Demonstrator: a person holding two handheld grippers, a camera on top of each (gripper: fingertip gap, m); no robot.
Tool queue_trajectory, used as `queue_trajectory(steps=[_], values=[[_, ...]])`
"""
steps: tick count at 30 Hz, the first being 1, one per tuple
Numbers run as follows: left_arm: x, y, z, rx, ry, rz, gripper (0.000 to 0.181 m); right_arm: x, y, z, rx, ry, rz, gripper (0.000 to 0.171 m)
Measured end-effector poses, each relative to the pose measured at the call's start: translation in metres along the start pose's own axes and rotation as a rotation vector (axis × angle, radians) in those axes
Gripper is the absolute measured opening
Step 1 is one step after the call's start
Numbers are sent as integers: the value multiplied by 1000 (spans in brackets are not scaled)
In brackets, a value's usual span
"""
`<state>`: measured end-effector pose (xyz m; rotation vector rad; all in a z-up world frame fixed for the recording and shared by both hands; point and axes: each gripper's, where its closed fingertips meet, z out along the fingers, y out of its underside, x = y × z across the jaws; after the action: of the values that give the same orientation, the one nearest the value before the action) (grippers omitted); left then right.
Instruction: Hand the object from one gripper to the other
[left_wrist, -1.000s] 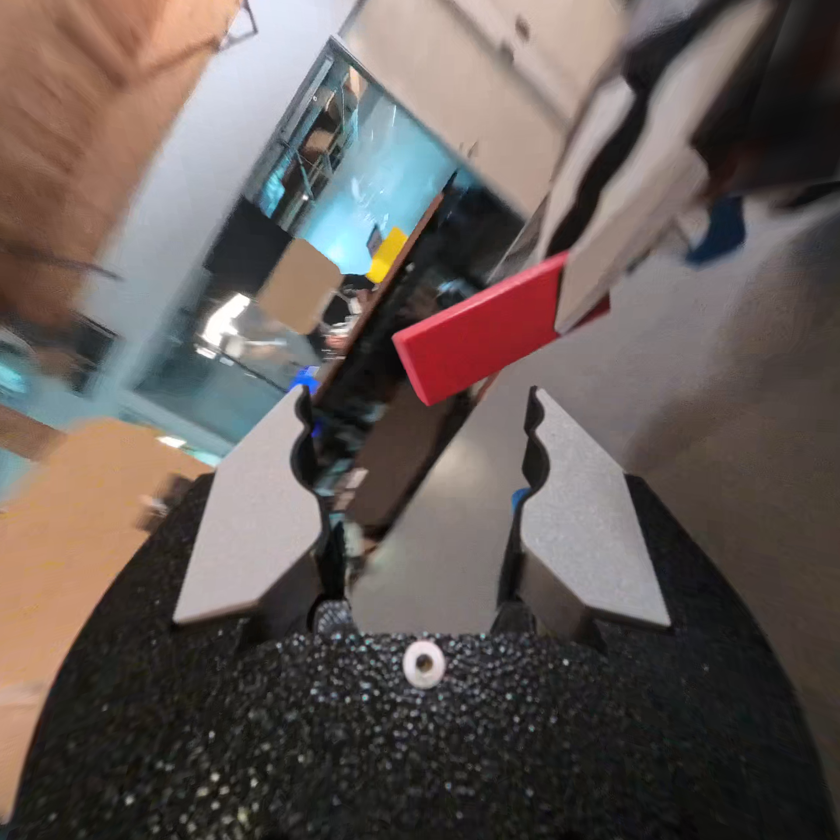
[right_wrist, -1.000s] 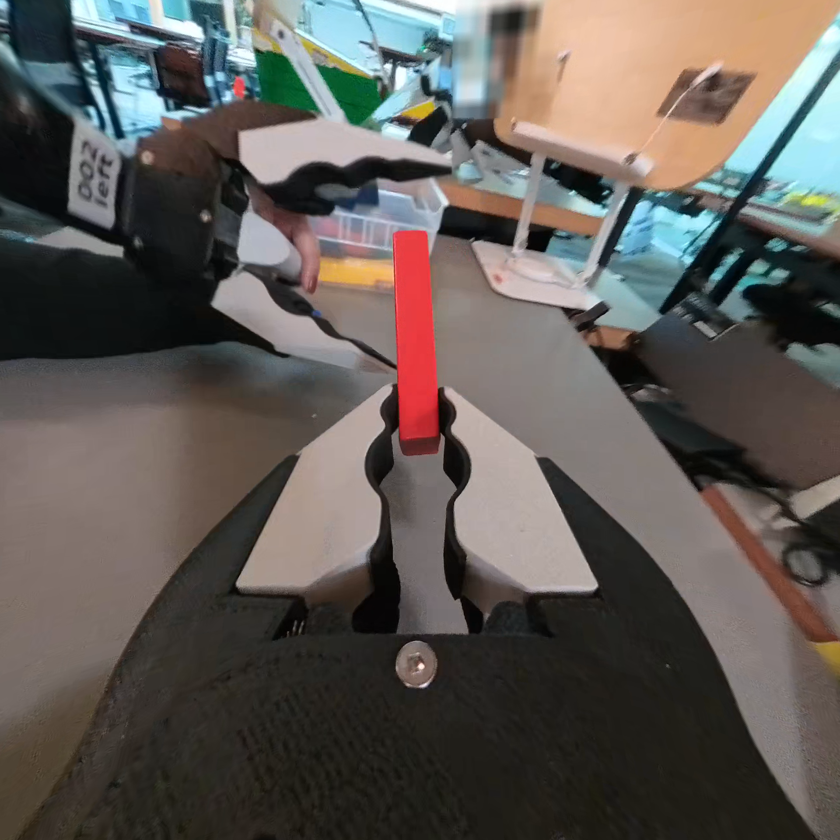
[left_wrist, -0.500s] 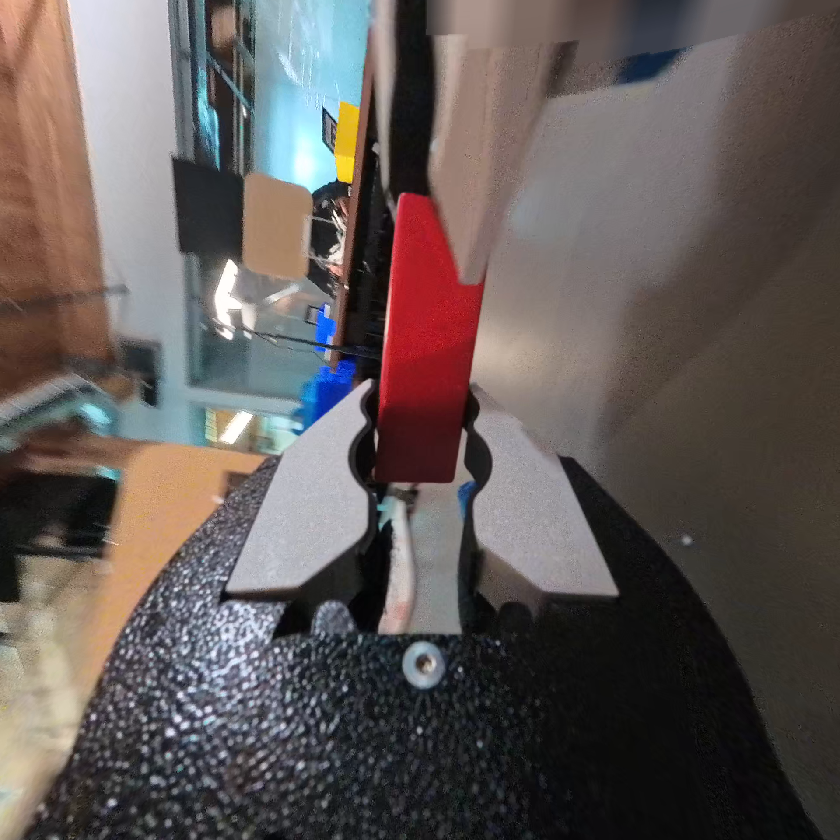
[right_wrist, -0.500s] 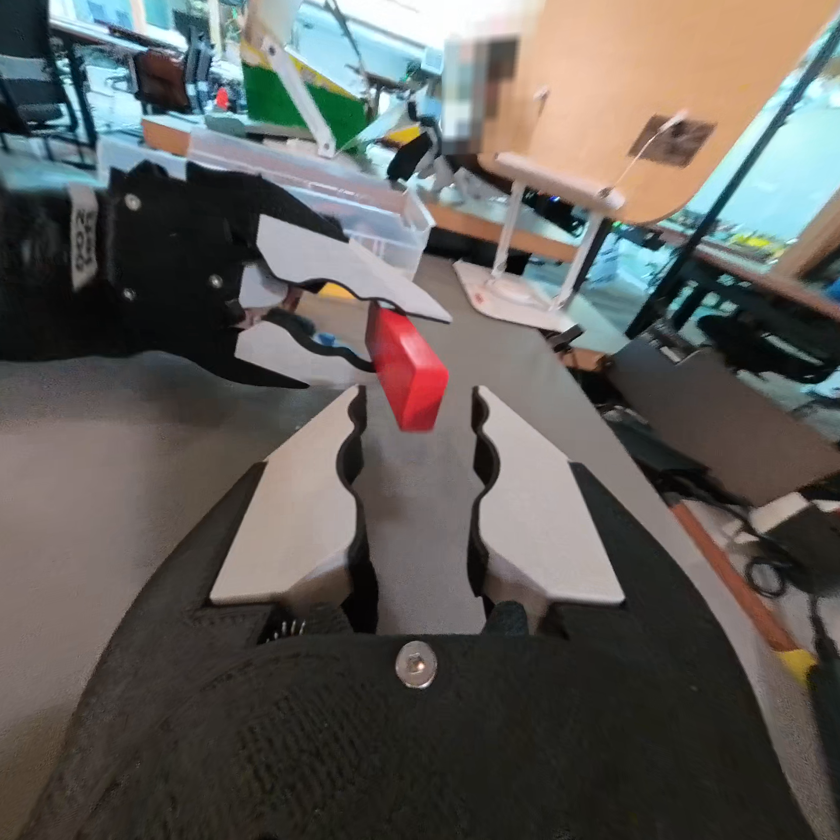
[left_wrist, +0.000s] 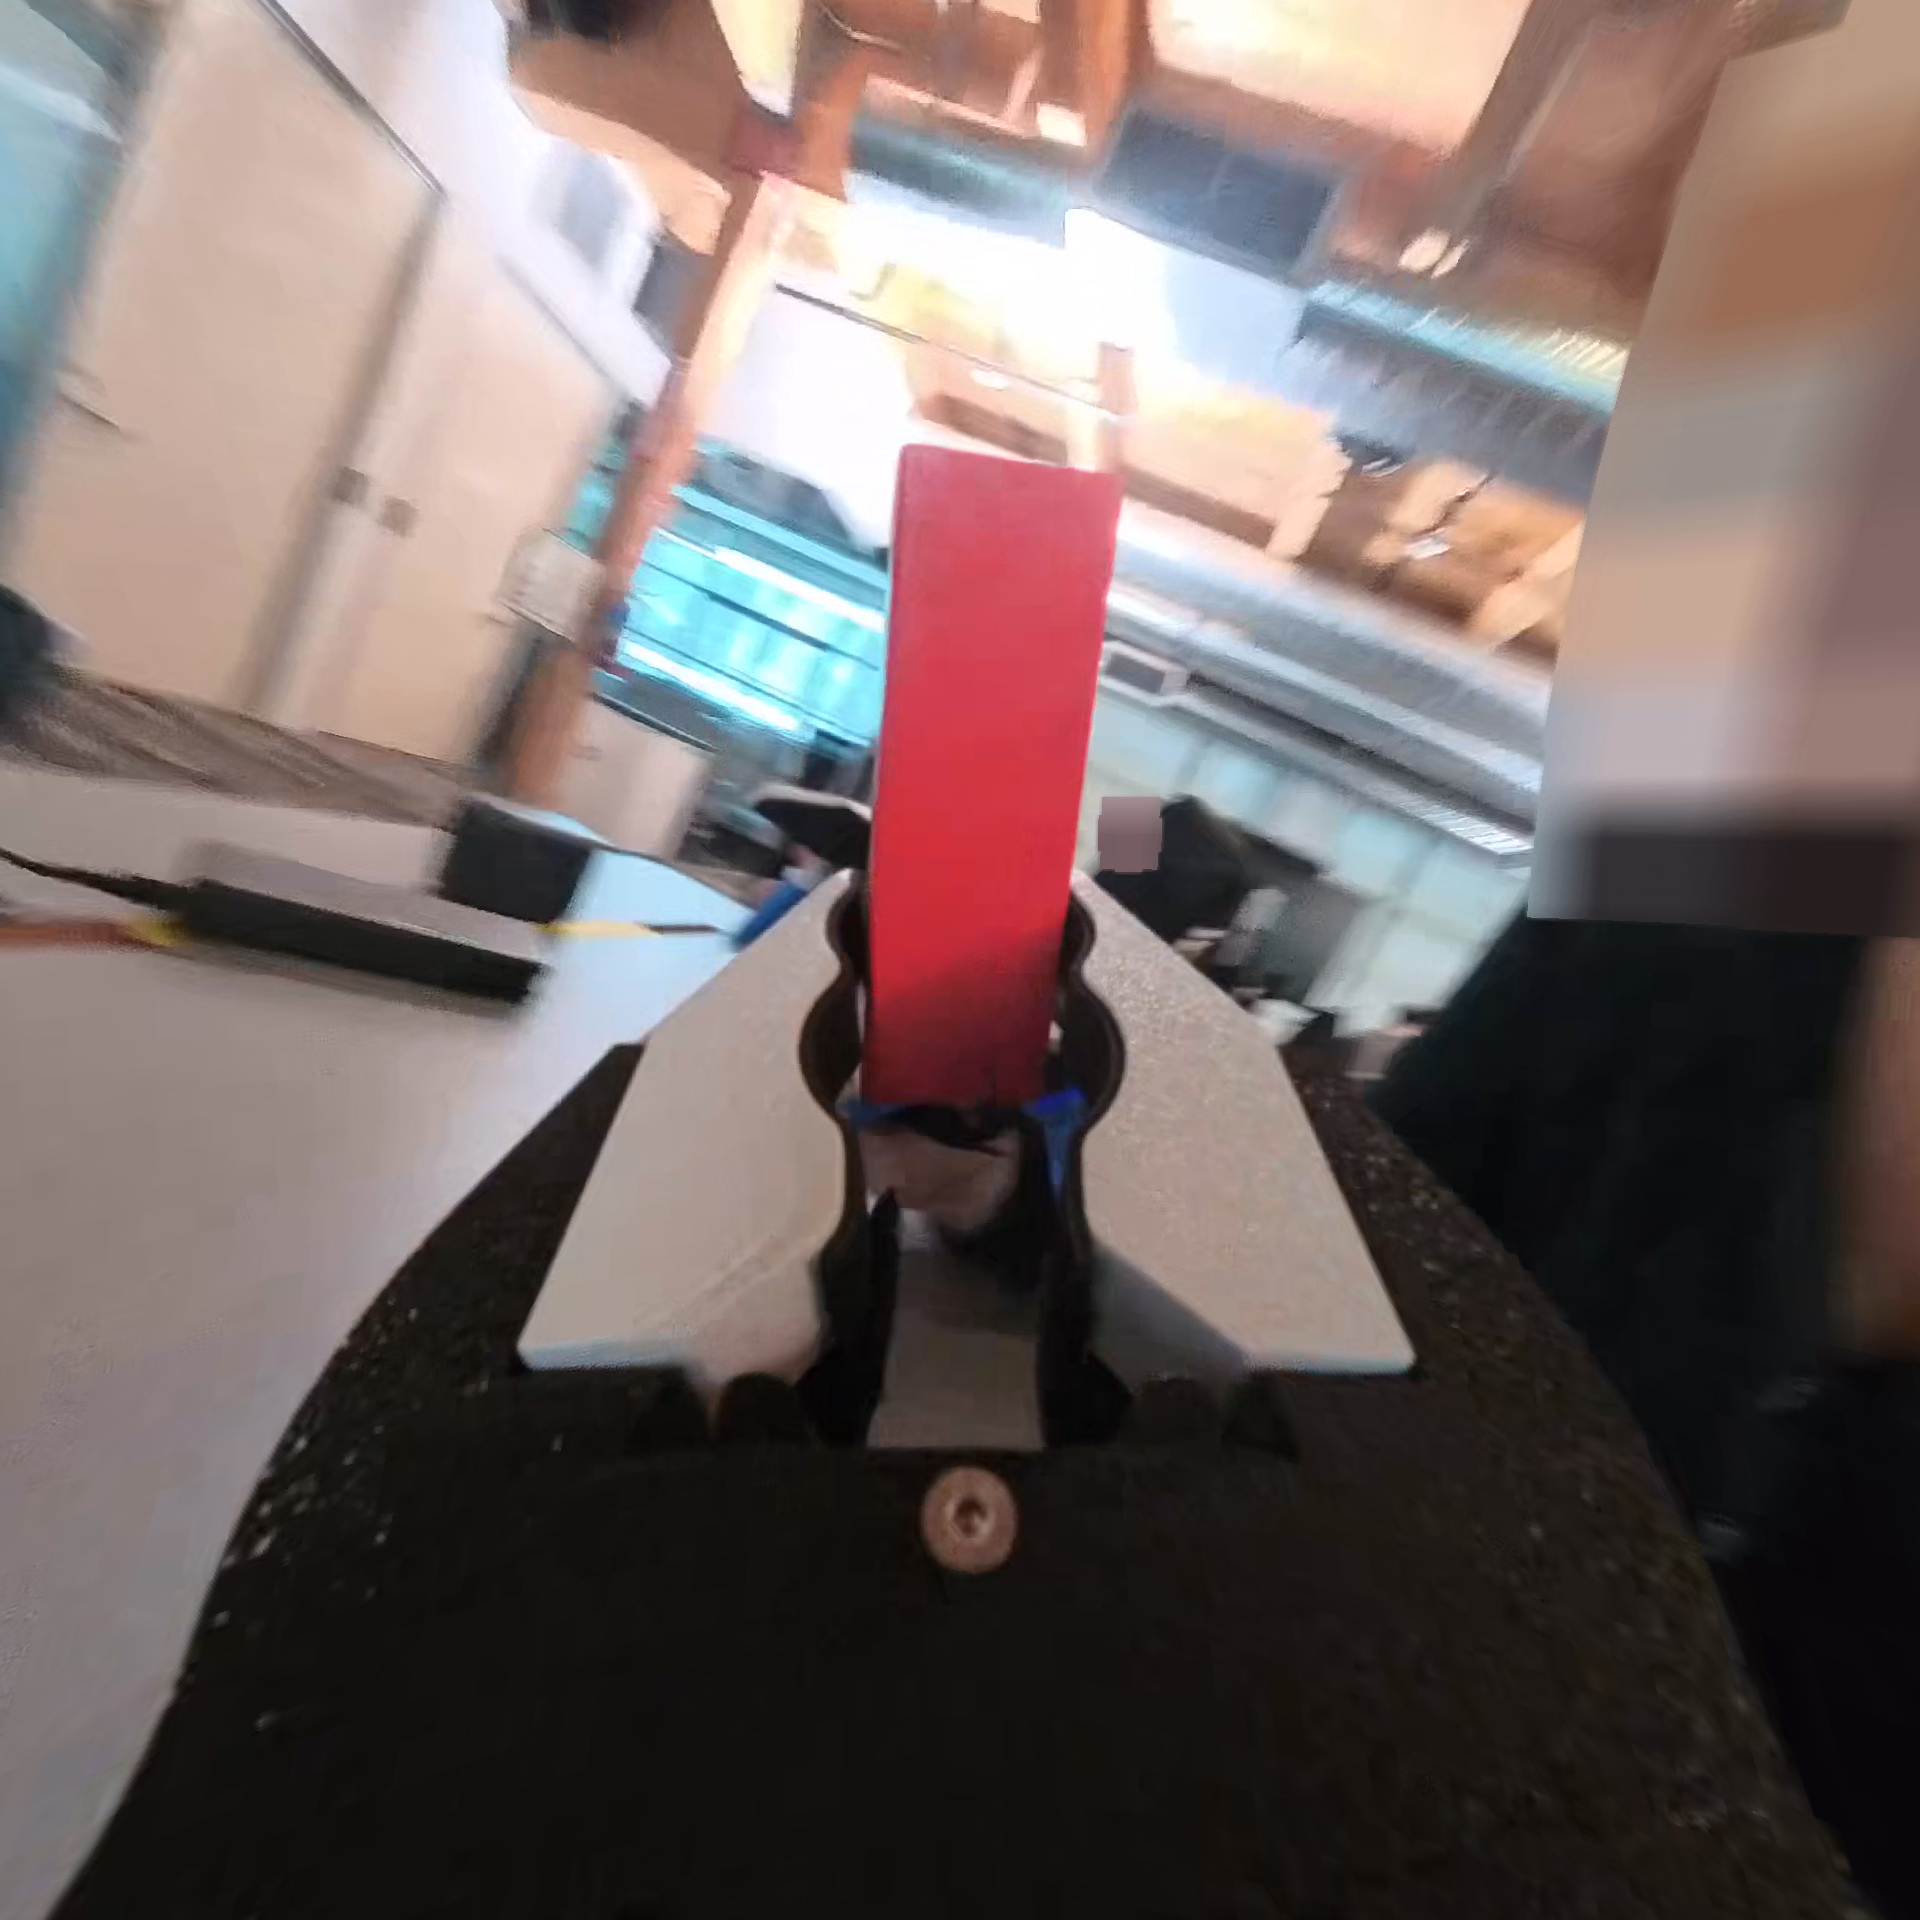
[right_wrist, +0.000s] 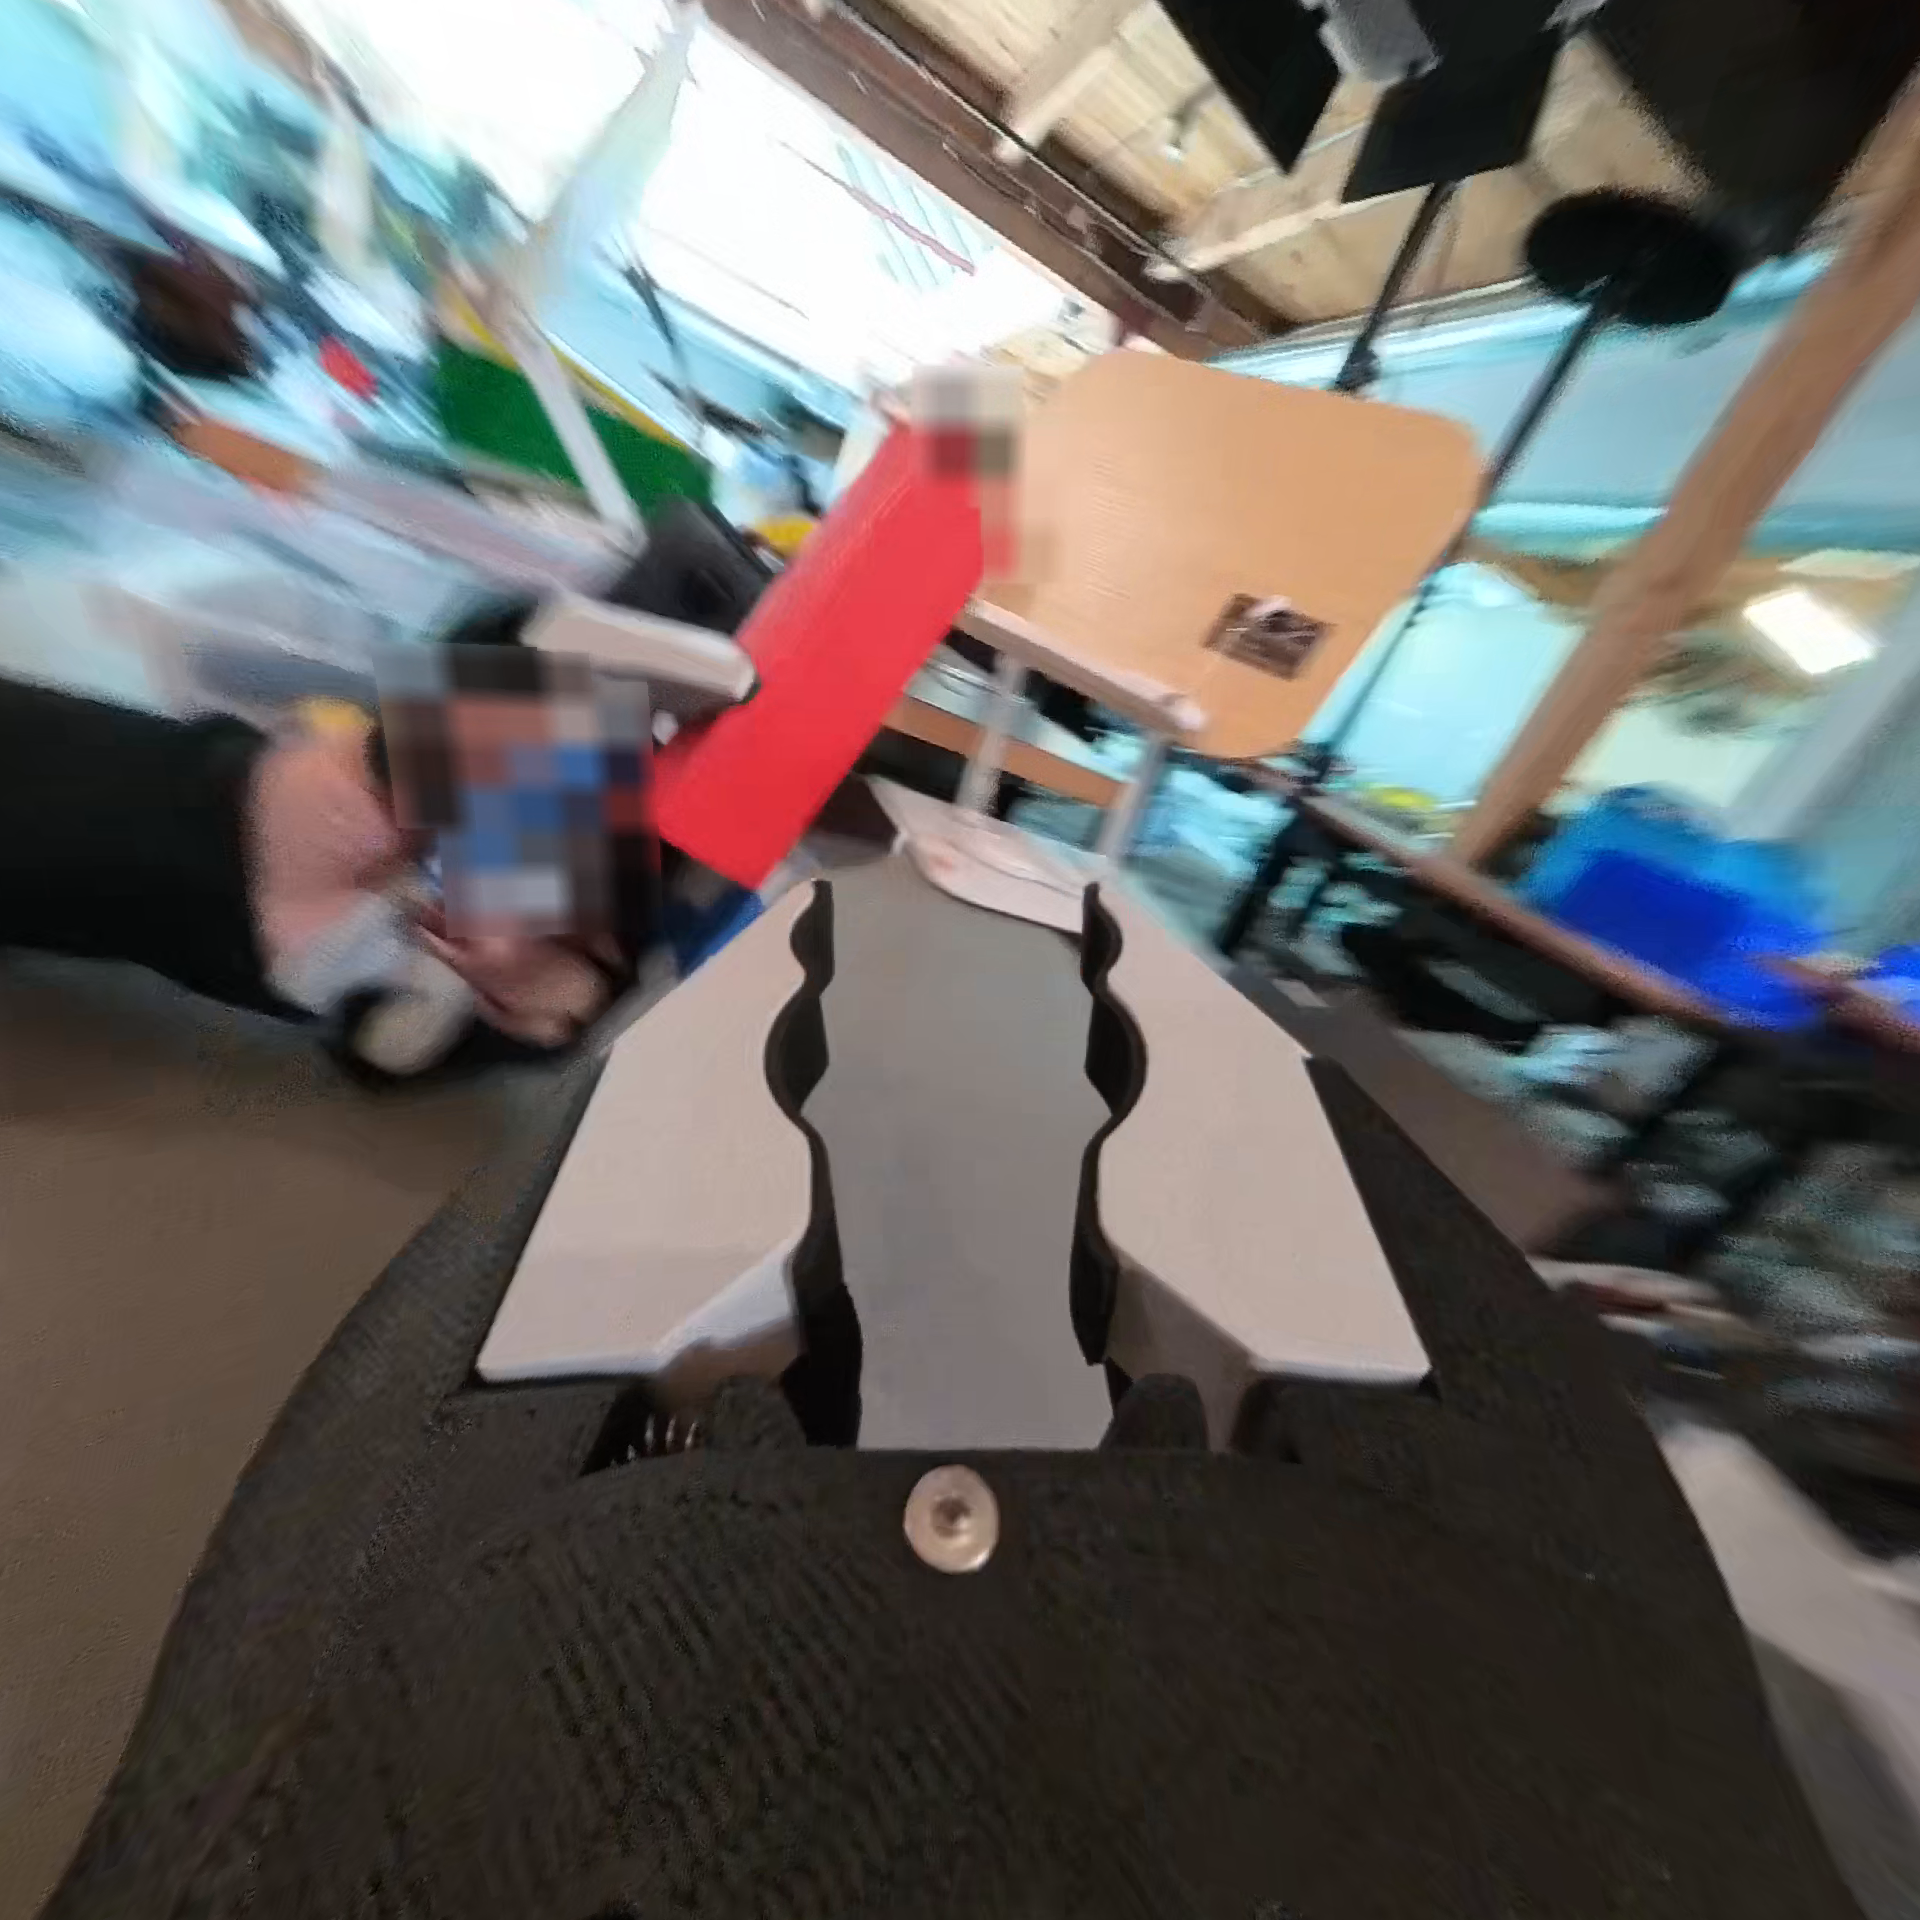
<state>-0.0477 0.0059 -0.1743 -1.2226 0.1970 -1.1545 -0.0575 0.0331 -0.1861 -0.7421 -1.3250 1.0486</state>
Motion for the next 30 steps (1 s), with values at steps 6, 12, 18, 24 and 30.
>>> queue_trajectory(steps=[6,12,18,24,30], values=[[32,43,10,-260,275,-321,34,-30,-23,-4,179,-522,776,54],[59,64,7,-410,415,-430,34,-46,-48,-25,278,-888,1090,24],[50,52,11,-315,380,-467,37,-34,-46,-25,297,-780,989,18],[-10,7,1,16,105,-452,90,6,-19,-11,206,-277,606,15],[-36,-10,-15,88,-156,-184,76,27,12,-4,-90,167,-67,16]])
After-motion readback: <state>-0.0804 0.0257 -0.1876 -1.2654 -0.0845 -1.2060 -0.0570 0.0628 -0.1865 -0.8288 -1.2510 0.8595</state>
